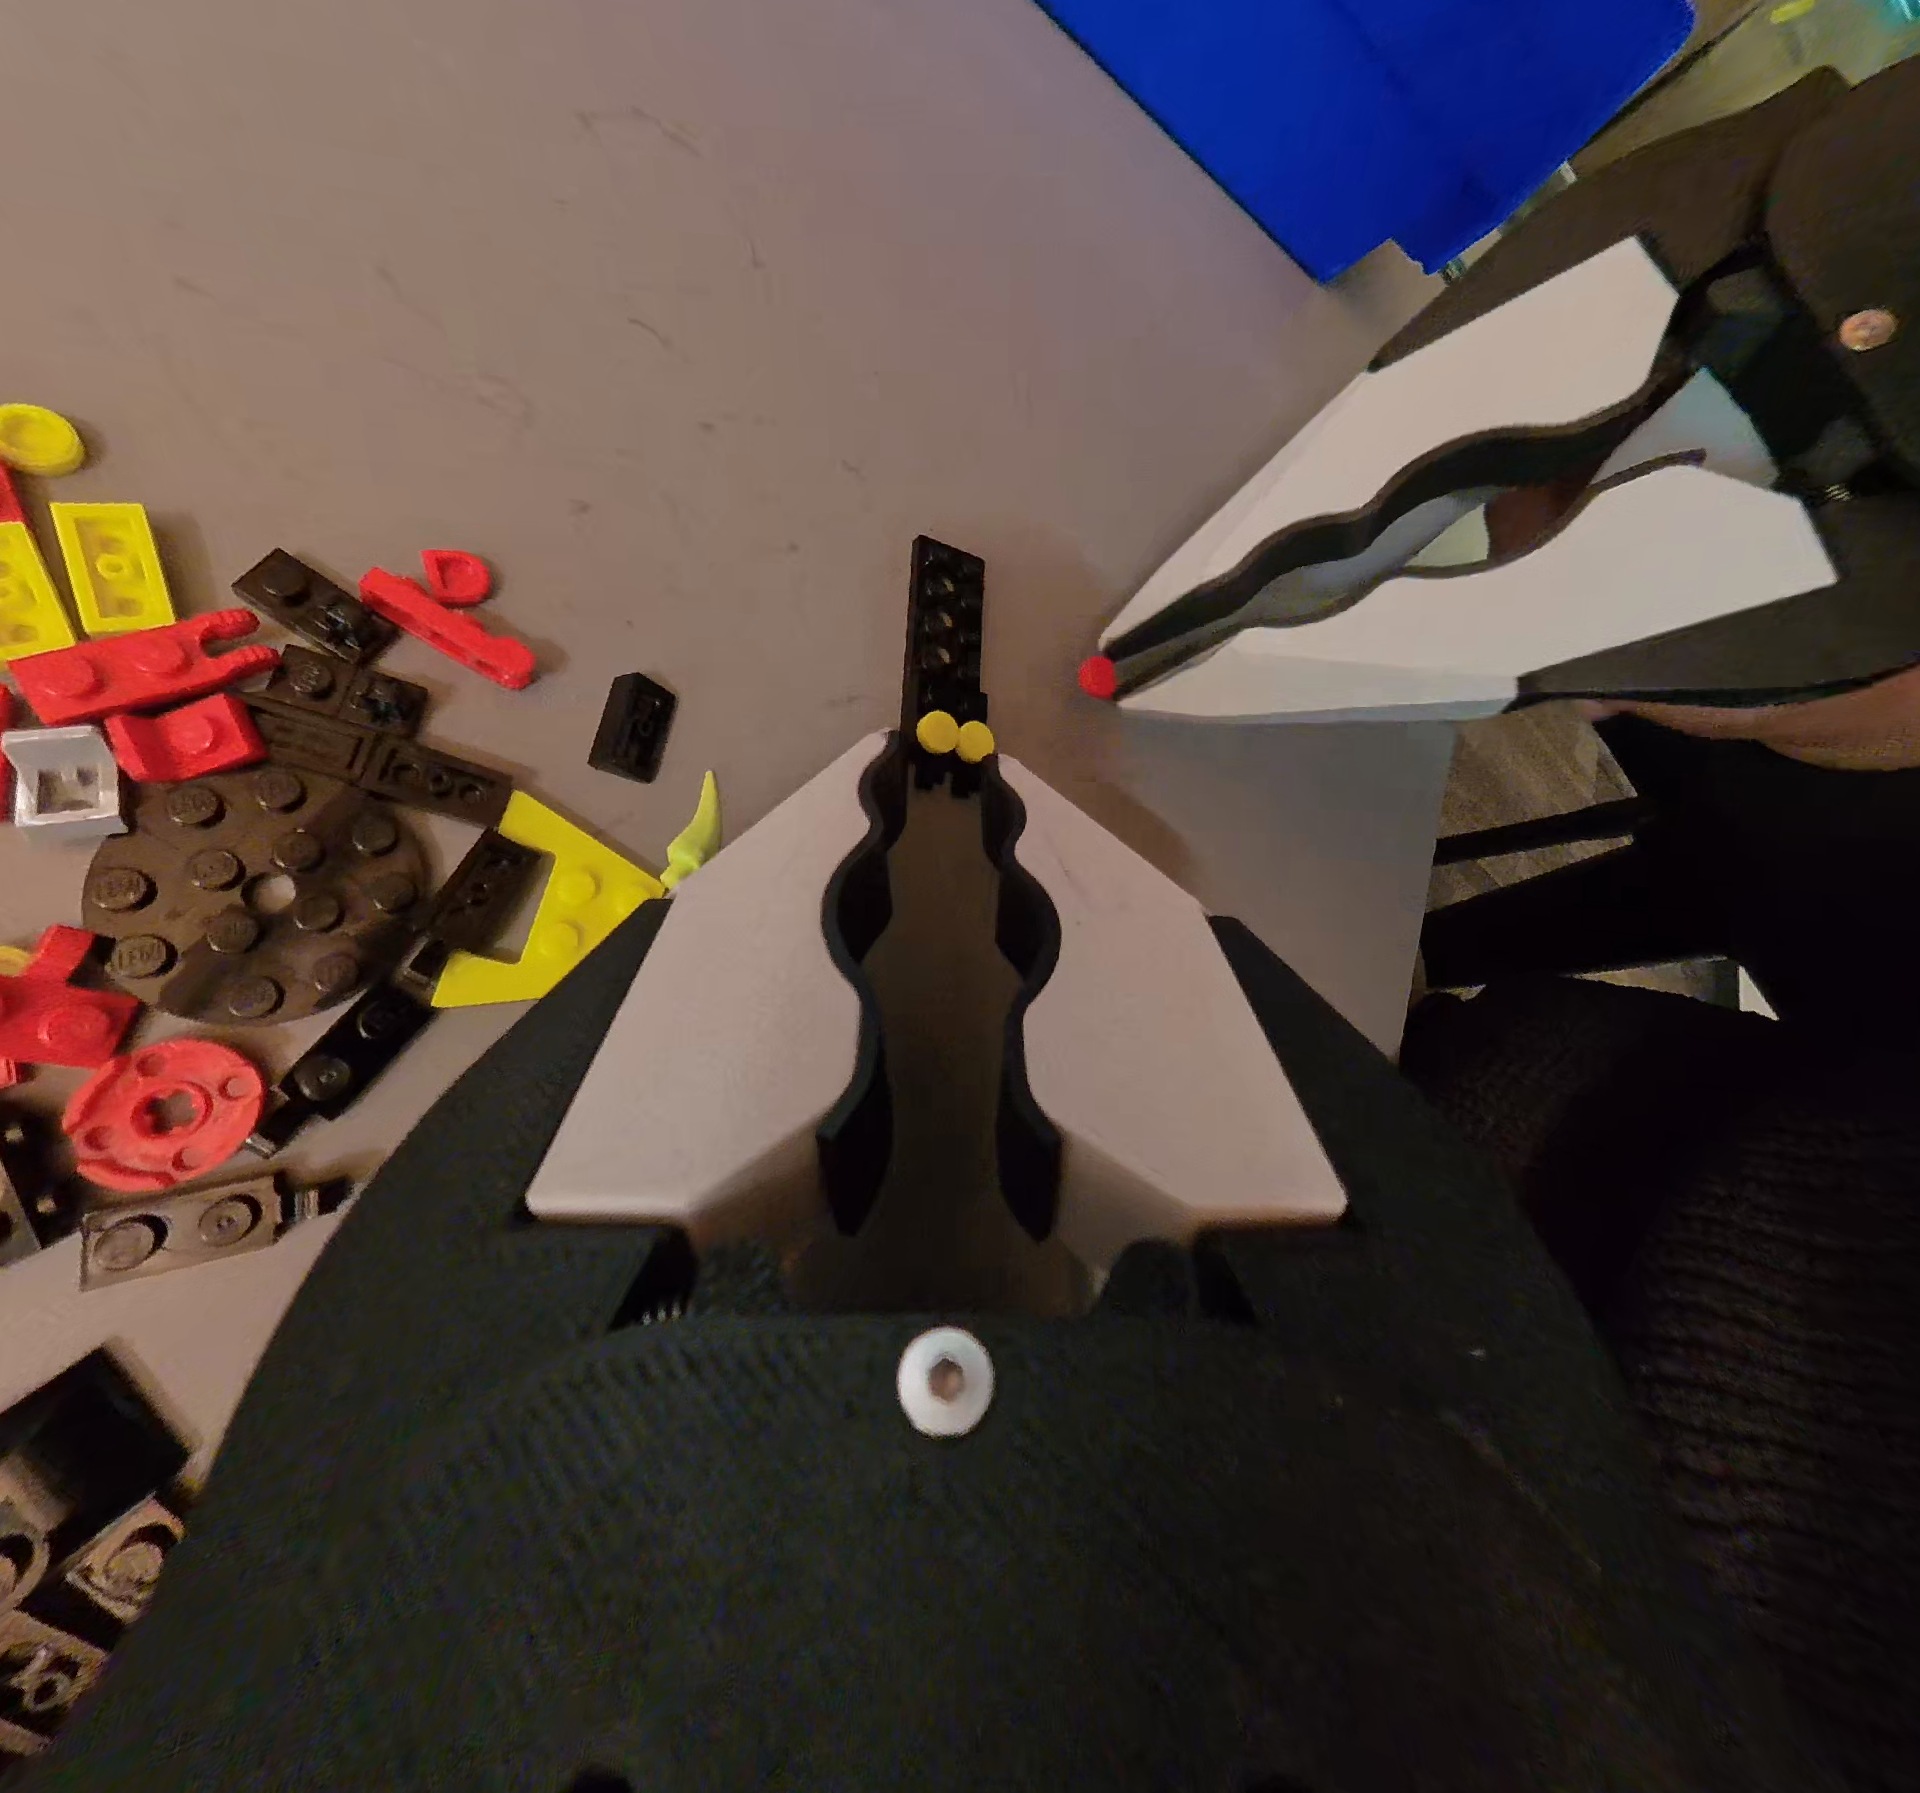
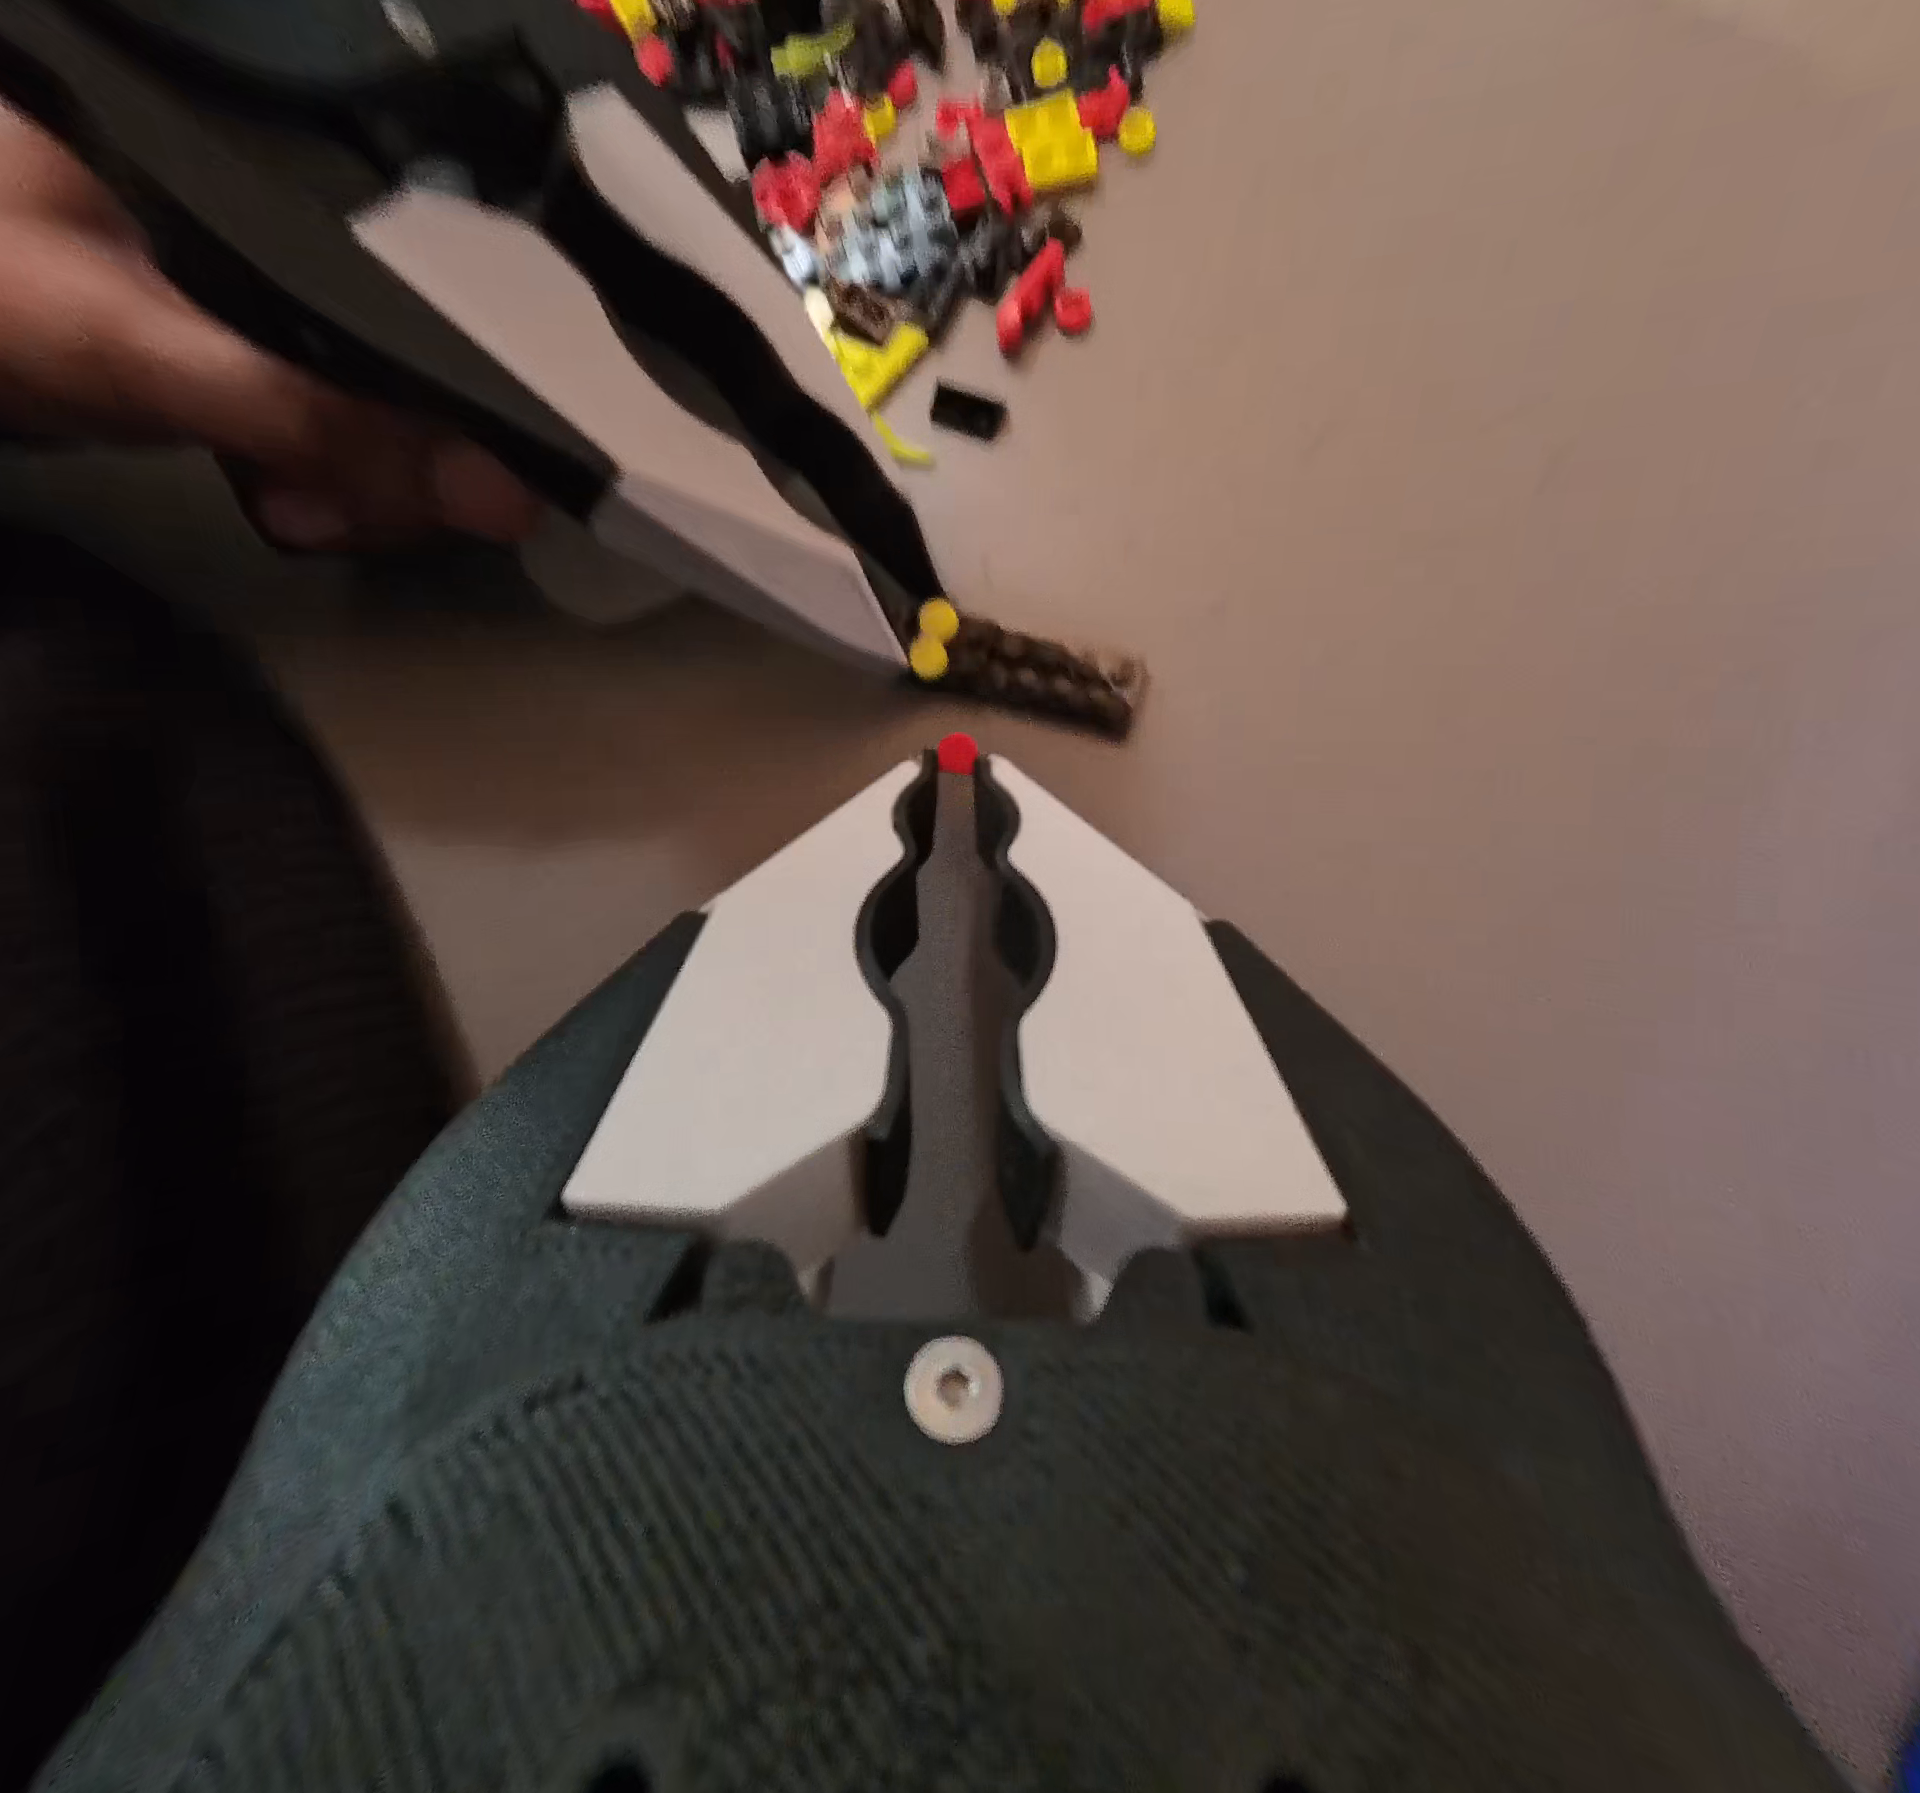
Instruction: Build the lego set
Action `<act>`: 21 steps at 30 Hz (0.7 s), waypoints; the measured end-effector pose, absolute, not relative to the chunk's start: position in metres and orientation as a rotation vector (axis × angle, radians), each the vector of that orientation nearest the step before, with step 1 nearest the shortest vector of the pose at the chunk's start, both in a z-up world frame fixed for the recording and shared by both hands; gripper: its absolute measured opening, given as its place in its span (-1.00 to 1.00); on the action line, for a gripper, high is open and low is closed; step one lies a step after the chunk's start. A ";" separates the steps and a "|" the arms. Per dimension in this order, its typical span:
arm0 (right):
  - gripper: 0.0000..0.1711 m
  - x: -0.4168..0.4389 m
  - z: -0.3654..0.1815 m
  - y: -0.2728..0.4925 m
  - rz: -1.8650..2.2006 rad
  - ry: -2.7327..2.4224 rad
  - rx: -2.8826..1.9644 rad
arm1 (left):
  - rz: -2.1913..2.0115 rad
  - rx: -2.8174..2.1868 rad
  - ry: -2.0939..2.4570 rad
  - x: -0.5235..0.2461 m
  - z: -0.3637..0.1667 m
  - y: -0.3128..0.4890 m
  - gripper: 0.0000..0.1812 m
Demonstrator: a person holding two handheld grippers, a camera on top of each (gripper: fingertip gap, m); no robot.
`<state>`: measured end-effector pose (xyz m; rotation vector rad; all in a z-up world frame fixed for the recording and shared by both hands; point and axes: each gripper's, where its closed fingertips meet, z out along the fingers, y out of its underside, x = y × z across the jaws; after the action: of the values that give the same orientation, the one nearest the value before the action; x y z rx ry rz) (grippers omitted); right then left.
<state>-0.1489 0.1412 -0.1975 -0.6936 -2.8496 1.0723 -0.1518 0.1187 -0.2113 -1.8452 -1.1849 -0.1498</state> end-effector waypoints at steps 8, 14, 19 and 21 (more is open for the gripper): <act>-0.94 -0.158 -0.204 0.121 1.071 -2.793 -0.843 | -0.159 -1.826 -1.196 -0.152 -0.211 0.119 -0.87; -0.94 -0.159 -0.205 0.121 1.073 -2.793 -0.880 | -0.162 -1.823 -1.197 -0.152 -0.211 0.119 -0.87; -0.93 -0.158 -0.207 0.122 1.060 -2.804 -0.878 | -0.161 -1.823 -1.196 -0.152 -0.211 0.120 -0.87; -0.93 -0.158 -0.207 0.123 1.059 -2.803 -0.878 | -0.161 -1.824 -1.196 -0.152 -0.211 0.120 -0.87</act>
<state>-0.1579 0.1230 -0.2070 -0.8781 -2.8034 1.0588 -0.1520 0.1195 -0.2111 -1.8237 -1.1961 -0.1614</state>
